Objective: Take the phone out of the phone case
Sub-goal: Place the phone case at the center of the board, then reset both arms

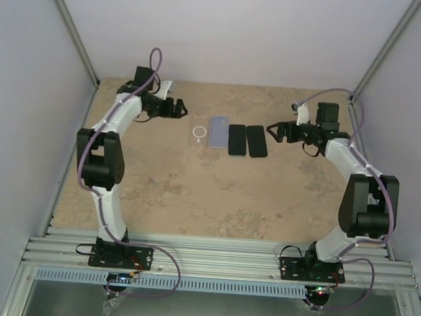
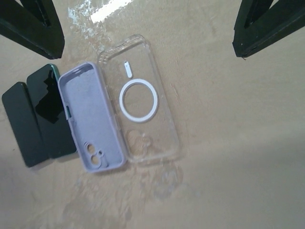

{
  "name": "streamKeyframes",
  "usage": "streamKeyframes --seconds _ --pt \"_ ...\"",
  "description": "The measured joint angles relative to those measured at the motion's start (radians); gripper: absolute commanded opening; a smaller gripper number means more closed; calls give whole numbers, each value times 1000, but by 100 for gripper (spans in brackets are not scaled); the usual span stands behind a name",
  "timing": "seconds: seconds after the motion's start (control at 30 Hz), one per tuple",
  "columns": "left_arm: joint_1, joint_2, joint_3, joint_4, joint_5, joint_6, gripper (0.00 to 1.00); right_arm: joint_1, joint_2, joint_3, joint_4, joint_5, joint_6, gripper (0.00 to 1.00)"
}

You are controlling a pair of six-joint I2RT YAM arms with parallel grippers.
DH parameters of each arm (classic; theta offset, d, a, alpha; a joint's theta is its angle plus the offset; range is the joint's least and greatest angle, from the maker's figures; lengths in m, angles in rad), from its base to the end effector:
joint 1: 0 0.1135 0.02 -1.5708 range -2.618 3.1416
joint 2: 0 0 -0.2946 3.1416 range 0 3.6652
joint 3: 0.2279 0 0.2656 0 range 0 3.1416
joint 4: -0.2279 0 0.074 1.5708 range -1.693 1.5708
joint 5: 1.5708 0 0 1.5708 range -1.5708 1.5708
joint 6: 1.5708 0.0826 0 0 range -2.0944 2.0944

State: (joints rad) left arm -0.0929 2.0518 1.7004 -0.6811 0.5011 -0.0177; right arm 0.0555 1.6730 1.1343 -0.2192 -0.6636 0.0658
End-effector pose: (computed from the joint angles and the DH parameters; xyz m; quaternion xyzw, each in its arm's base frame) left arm 0.4891 -0.0854 0.2162 0.1010 0.9308 -0.2529 0.2440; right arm 0.4005 0.0732 0.2297 -0.1243 0.8691 0.3213 0.3550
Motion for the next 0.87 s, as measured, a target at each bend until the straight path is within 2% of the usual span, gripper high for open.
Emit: streamKeyframes --seconds 0.33,0.47,0.63,0.87 --pt "65 -294 -32 -15 -74 26 100 -95 -177 83 -74 19 -55 98" --pt "99 -433 -144 3 -128 40 99 -191 -257 67 -91 0 -75 98" --pt "123 -560 -321 21 -179 53 100 -297 -315 -34 -107 -33 -112 98" --pt "146 -605 -465 47 -243 51 99 -379 -316 -157 -135 -51 -160 98"
